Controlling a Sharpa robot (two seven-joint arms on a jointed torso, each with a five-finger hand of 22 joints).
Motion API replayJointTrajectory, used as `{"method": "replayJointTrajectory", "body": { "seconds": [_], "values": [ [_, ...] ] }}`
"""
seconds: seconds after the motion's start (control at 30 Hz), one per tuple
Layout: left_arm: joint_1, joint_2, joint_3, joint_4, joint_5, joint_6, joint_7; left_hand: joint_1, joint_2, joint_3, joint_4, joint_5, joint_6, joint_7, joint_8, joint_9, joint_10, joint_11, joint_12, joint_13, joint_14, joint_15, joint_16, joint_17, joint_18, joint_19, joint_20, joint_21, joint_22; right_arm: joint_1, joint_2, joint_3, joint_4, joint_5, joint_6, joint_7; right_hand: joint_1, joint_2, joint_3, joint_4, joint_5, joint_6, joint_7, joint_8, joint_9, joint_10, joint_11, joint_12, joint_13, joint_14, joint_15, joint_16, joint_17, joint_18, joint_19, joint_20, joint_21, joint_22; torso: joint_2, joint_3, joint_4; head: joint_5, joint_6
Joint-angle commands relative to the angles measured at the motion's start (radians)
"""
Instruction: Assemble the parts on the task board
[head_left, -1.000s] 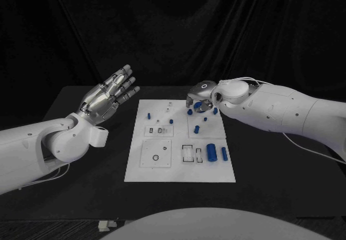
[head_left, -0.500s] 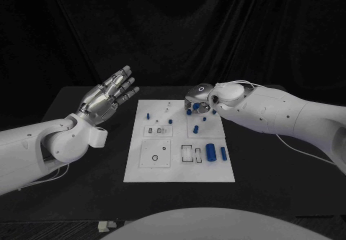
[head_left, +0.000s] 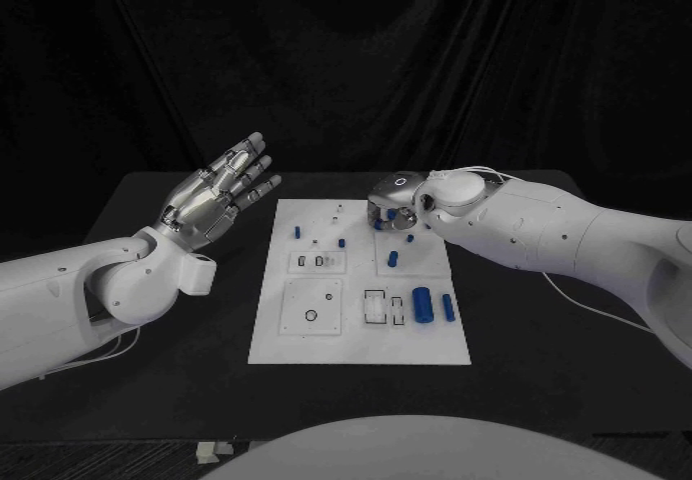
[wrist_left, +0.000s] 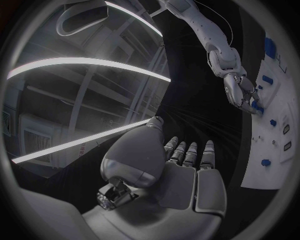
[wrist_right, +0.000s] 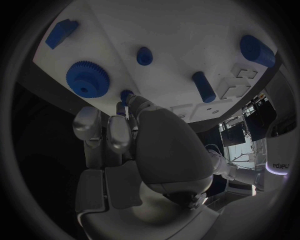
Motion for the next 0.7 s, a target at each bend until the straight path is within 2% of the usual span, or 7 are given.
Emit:
{"method": "replayJointTrajectory", "body": {
  "seconds": [0.03, 0.27, 0.47, 0.53, 0.7],
  "values": [
    [-0.003, 0.003, 0.001, -0.002, -0.003, 0.024, 0.037, 0.014, 0.001, 0.019, -0.002, 0.023, -0.001, 0.014, 0.012, 0.009, 0.004, 0.006, 0.014, -0.001, 0.0, 0.014, -0.01, -0.007, -0.004, -0.003, 0.002, 0.002, -0.006, -0.007, 0.004, 0.001, -0.009, 0.014, -0.053, 0.028, -0.026, -0.002, 0.039, -0.005, 0.003, 0.031, 0.0, 0.028, 0.026, 0.044, -0.004, 0.015, 0.011, -0.011, 0.002, -0.016, -0.018, -0.007, -0.003, 0.001, 0.021, 0.02, 0.001, 0.0002, 0.0013, -0.001, 0.0],
    [-0.006, 0.003, 0.001, -0.004, -0.003, 0.032, 0.028, 0.016, 0.003, 0.023, -0.003, 0.025, 0.002, 0.019, 0.013, 0.01, 0.005, 0.008, 0.015, -0.001, 0.0, 0.015, -0.01, -0.007, -0.004, -0.002, 0.003, 0.002, -0.006, -0.011, 0.005, 0.001, -0.015, 0.015, -0.094, 0.045, -0.025, 0.004, 0.054, -0.025, 0.0, 0.083, 0.006, 0.058, 0.059, 0.127, -0.007, 0.023, 0.016, -0.011, 0.001, -0.019, -0.021, -0.01, 0.001, 0.0, 0.026, 0.037, 0.0, -0.0002, 0.0004, 0.005, 0.0],
    [-0.007, -0.004, 0.001, -0.001, -0.003, 0.034, 0.021, 0.019, 0.003, 0.027, -0.006, 0.027, 0.007, 0.026, 0.014, 0.01, 0.006, 0.009, 0.017, 0.0, 0.0, 0.015, -0.01, -0.007, -0.003, -0.002, 0.005, 0.003, -0.006, -0.004, -0.004, 0.001, 0.0, 0.015, -0.131, 0.05, -0.023, 0.005, 0.059, -0.037, 0.001, 0.099, 0.012, 0.067, 0.074, 0.161, -0.005, 0.021, 0.017, -0.006, 0.001, -0.016, -0.015, -0.012, 0.007, 0.0, 0.033, 0.05, 0.0, -0.0002, 0.0002, 0.012, 0.0],
    [-0.007, -0.01, 0.001, 0.002, -0.003, 0.031, 0.016, 0.019, 0.003, 0.028, -0.006, 0.027, 0.01, 0.028, 0.015, 0.011, 0.006, 0.01, 0.018, 0.0, 0.0, 0.015, -0.01, -0.007, -0.003, -0.002, 0.005, 0.003, -0.006, 0.008, -0.008, 0.001, 0.014, 0.015, -0.137, 0.048, -0.022, 0.004, 0.059, -0.038, 0.001, 0.1, 0.012, 0.067, 0.076, 0.163, -0.006, 0.021, 0.017, -0.006, 0.001, -0.016, -0.014, -0.013, 0.009, 0.0, 0.035, 0.054, 0.001, -0.0003, 0.0004, 0.016, 0.0],
    [-0.007, -0.026, 0.001, 0.024, -0.003, 0.008, 0.01, 0.02, 0.0, 0.029, -0.007, 0.029, 0.015, 0.033, 0.016, 0.012, 0.009, 0.011, 0.021, 0.001, 0.0, 0.015, -0.01, -0.007, -0.002, -0.002, 0.006, 0.003, -0.006, 0.045, -0.012, 0.001, 0.042, 0.015, -0.142, 0.043, -0.025, 0.002, 0.058, -0.039, 0.0, 0.101, 0.014, 0.068, 0.078, 0.167, -0.005, 0.019, 0.017, -0.005, 0.001, -0.015, -0.013, -0.013, 0.011, -0.001, 0.037, 0.058, 0.0, -0.0002, -0.0003, 0.014, 0.0]
  ]
}}
